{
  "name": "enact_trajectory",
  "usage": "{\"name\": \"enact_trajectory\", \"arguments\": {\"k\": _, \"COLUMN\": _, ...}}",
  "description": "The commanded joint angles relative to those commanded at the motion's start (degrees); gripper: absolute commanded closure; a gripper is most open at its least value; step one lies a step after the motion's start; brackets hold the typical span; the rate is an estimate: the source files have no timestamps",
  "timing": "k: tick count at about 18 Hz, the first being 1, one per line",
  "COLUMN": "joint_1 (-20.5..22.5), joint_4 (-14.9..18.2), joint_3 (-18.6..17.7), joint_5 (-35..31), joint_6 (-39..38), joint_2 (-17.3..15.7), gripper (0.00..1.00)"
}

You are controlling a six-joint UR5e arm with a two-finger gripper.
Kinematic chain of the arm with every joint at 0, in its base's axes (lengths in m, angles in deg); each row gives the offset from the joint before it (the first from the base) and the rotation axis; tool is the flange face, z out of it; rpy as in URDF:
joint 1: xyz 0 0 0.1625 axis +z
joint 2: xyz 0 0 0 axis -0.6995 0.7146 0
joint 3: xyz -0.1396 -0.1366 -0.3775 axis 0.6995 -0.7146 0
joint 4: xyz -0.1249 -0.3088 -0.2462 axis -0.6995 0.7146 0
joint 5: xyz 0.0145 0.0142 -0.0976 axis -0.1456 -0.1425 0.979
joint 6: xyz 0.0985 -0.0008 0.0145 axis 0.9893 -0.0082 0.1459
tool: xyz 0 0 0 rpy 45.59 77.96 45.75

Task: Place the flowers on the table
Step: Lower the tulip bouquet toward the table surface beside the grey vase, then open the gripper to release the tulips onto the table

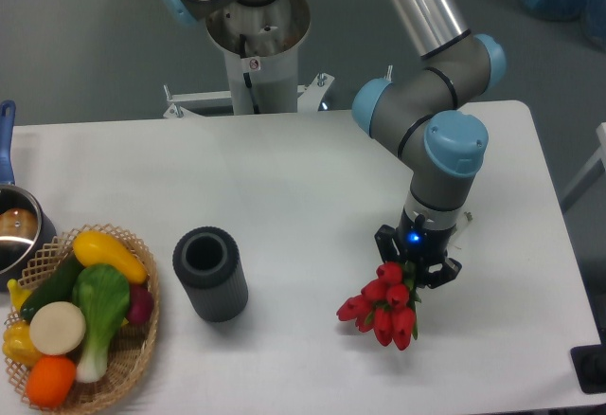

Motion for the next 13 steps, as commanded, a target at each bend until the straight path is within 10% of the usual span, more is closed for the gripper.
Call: {"name": "enact_trajectory", "arguments": {"k": 13, "joint_1": -1.06, "joint_4": -0.09, "joint_3": 2.46, "joint_5": 0.0, "joint_6": 0.35, "joint_2": 2.64, "gripper": 0.43}}
